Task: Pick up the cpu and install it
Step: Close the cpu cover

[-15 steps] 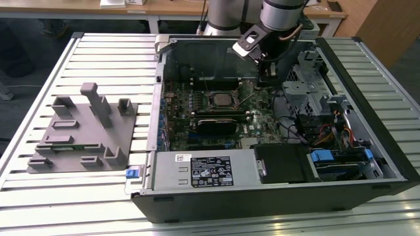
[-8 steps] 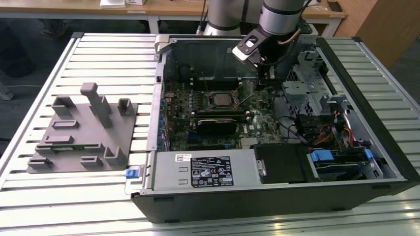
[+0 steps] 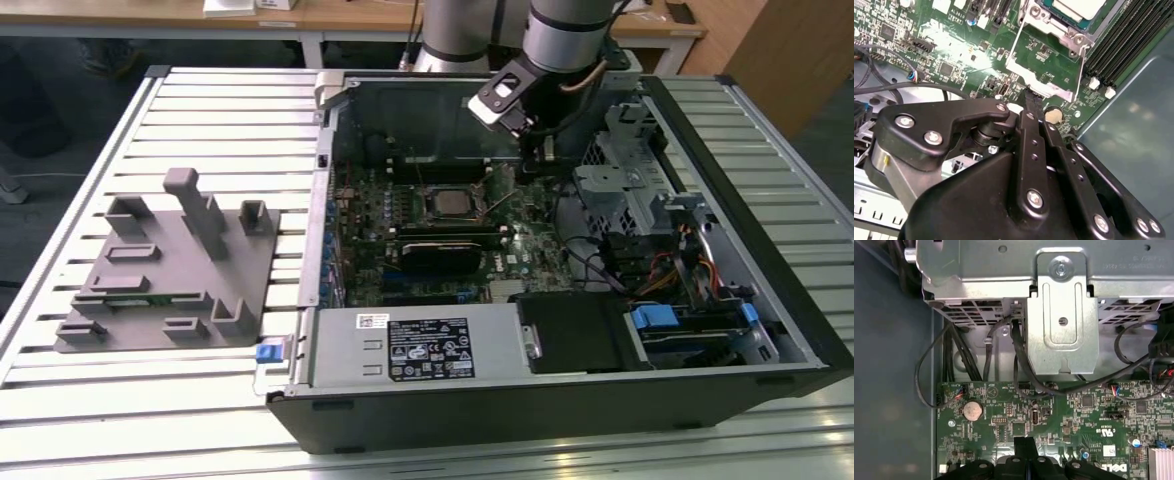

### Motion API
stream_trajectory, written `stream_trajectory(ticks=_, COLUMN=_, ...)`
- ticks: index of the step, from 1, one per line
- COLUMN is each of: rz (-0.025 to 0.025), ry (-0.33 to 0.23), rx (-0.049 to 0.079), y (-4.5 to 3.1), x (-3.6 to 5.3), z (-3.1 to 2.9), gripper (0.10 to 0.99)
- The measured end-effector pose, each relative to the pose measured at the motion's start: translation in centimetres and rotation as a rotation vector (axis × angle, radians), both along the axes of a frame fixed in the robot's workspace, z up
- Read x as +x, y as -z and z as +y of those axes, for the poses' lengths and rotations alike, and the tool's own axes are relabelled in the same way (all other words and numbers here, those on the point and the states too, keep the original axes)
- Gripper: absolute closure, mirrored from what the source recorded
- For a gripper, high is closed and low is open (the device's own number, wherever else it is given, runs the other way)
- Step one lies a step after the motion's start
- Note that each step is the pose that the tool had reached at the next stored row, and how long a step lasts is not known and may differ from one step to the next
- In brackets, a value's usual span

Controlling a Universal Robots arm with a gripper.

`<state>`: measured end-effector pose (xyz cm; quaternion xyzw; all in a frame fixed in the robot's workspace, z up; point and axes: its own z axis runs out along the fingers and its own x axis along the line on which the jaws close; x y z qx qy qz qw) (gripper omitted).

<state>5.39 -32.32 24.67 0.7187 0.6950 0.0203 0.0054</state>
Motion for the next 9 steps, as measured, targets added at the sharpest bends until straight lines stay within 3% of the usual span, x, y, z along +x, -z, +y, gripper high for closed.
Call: stream_trajectory(ticks=9, rz=0.0001, ry=0.0, rx=0.009, y=-0.04, x=-0.87, z=0.0, gripper=0.98)
